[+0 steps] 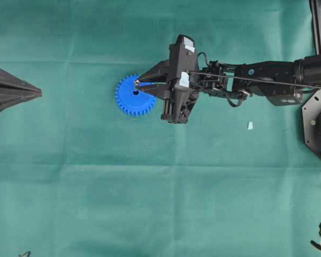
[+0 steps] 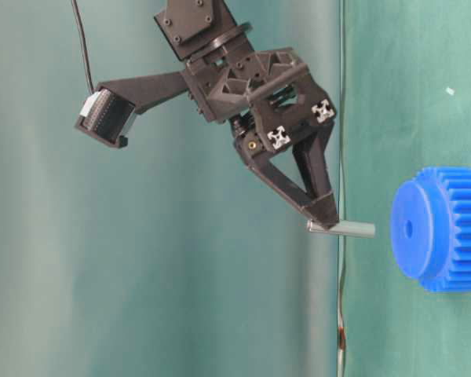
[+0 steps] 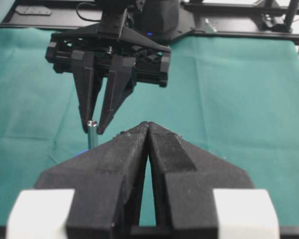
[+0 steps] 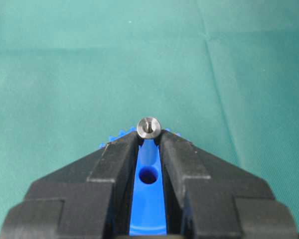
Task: Insert the shaft into the center hole of the gear.
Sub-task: 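Align the shaft tip with the gear hole, adjusting the right gripper, then lower the right gripper to push the shaft into the gear hole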
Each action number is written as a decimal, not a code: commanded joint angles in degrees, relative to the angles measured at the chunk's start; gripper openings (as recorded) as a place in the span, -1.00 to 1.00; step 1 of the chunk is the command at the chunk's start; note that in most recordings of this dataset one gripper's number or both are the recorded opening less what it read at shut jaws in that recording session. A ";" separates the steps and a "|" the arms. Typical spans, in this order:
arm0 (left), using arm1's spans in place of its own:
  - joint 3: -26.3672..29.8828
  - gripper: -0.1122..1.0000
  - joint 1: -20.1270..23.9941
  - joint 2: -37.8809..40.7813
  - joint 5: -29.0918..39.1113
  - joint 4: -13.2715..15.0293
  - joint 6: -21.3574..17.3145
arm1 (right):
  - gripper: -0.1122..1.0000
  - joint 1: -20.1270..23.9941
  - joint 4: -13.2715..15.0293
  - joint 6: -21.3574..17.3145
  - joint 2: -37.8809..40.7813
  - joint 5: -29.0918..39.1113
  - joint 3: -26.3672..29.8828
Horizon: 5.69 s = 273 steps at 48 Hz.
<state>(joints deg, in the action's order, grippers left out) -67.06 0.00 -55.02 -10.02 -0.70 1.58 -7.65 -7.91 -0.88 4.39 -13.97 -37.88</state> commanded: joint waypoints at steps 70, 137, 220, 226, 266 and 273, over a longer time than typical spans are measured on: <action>1.32 -0.80 0.09 0.35 -0.18 -0.18 0.00 | -0.49 -0.44 -0.09 -0.35 2.81 -3.78 1.76; 1.32 -0.80 0.09 0.35 -0.09 -0.18 -0.09 | -0.49 -0.26 -0.35 -0.79 4.13 -2.20 2.11; 1.32 -0.80 0.62 0.35 -0.09 -0.18 0.09 | -0.49 -0.18 -1.41 -0.79 5.98 -2.55 1.32; 1.32 -0.80 0.62 0.35 0.09 -0.18 0.09 | -0.49 -0.18 -1.41 -0.79 6.06 -2.46 1.32; 1.32 -0.80 0.62 0.35 0.70 -0.18 0.09 | -0.38 -0.18 -1.76 -0.88 7.73 -0.70 2.90; 1.32 -0.80 0.62 0.35 0.70 -0.18 0.09 | 0.40 -0.18 -2.02 -0.79 6.77 -0.88 3.16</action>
<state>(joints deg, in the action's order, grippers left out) -67.06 0.44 -55.02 -8.96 -0.70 1.67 -7.82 -9.84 -1.58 12.92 -14.68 -35.95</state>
